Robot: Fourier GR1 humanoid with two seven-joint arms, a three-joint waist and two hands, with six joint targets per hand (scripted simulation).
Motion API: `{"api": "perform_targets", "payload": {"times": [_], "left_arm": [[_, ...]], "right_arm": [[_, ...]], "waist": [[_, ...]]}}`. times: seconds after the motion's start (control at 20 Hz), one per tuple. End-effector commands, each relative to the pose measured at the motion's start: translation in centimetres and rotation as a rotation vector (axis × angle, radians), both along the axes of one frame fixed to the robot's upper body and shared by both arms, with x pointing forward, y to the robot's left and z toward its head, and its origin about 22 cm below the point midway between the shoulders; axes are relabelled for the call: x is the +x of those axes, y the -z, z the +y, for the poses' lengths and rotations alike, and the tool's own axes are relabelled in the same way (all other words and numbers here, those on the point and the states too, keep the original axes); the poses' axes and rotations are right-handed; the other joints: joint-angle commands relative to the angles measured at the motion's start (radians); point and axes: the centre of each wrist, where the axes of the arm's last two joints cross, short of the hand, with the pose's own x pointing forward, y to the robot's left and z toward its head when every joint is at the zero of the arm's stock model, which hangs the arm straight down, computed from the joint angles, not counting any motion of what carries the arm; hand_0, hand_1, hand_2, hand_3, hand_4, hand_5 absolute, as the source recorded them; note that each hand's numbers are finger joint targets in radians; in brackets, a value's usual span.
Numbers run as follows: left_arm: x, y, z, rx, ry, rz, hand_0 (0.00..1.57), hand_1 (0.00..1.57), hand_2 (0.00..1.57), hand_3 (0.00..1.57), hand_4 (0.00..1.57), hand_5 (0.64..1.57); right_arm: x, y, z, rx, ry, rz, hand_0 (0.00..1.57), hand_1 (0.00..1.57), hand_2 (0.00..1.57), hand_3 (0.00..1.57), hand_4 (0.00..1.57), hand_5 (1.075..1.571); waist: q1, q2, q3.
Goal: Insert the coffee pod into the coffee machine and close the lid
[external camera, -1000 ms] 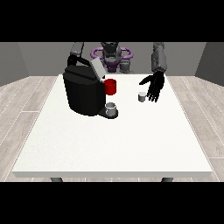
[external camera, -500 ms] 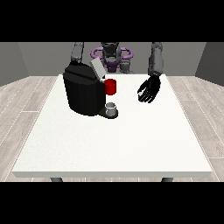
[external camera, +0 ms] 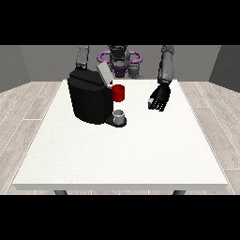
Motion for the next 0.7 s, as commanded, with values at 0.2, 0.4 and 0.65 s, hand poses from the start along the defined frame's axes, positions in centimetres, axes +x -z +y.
{"api": "perform_targets", "payload": {"times": [0.2,0.4,0.65], "left_arm": [[1.0,1.1,-0.6,0.049,0.010,0.092,0.87,0.87,1.02,0.92,0.41,1.571],[0.5,1.9,-0.7,0.038,0.057,0.063,1.15,1.15,1.26,1.16,0.47,1.571],[2.6,-1.5,-3.2,-0.137,0.157,0.001,1.43,1.43,1.42,1.35,0.49,1.571]], "right_arm": [[-0.9,1.8,1.2,0.029,0.013,0.040,0.00,0.00,0.00,0.00,0.00,1.571],[-0.3,2.3,-1.3,0.025,0.045,0.094,0.00,0.00,0.00,0.00,0.00,1.571],[-0.2,4.1,-2.1,-0.038,0.117,0.109,0.00,0.00,0.00,0.00,0.00,1.571]], "waist": [[0.003,-0.038,-0.0016],[0.022,-0.076,-0.0017],[0.054,-0.079,-0.0015]]}}
